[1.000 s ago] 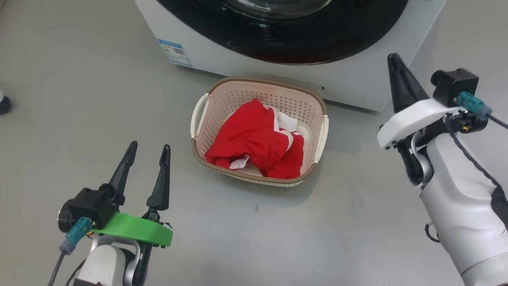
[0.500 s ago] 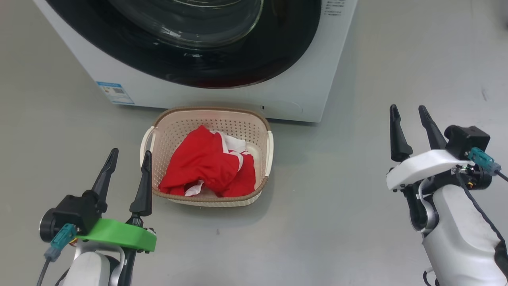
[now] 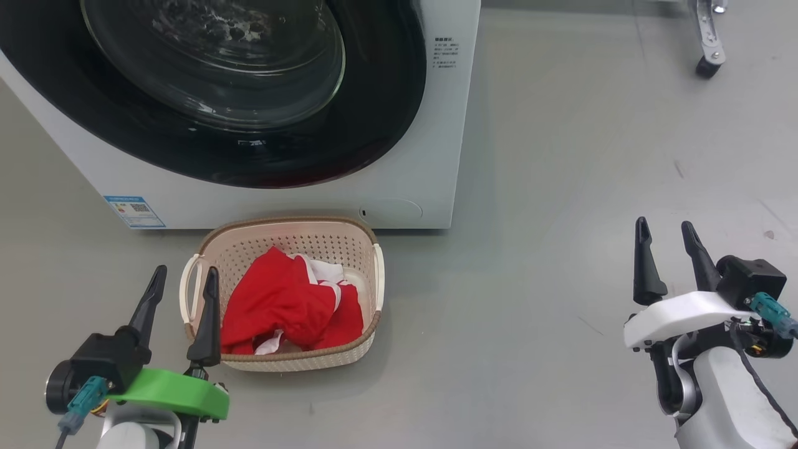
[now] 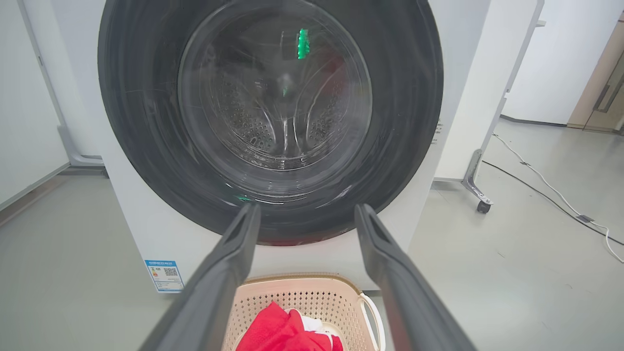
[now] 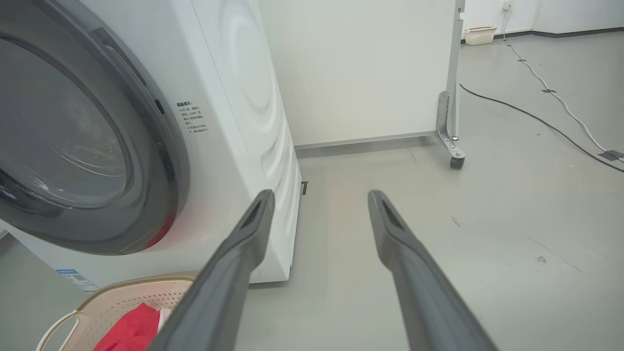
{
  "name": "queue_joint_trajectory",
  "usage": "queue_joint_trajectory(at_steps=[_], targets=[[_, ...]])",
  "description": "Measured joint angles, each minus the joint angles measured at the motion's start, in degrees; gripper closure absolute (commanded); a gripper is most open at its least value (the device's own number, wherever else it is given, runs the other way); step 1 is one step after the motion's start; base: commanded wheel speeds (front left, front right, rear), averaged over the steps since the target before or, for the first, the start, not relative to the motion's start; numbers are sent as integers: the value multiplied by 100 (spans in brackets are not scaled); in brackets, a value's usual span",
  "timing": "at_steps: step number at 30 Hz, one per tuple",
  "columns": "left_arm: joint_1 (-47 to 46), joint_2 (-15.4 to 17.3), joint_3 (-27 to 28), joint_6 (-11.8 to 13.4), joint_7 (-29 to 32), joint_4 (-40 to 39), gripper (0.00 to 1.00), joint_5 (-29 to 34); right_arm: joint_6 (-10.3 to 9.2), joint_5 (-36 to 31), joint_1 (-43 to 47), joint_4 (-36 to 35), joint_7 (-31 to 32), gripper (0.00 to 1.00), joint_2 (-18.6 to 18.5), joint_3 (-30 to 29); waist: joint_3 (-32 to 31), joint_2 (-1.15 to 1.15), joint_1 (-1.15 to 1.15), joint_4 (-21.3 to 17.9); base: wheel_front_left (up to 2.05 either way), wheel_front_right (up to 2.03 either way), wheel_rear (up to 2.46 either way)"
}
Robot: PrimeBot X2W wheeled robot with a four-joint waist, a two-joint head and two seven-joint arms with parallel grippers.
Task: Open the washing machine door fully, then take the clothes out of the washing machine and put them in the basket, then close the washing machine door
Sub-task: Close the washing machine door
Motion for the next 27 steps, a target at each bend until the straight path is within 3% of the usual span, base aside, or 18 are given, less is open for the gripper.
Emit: queue_joint_trajectory(at_steps=[12, 27], targets=[[231, -5, 191, 0, 0, 30, 0, 110, -7, -445, 490, -464, 0, 0, 112, -115, -403, 0, 0, -39, 0, 0, 0], [367, -10, 247, 0, 0, 12, 0, 202, 4, -672, 810, -772, 0, 0, 261, -202, -481, 0, 0, 5, 0, 0, 0]])
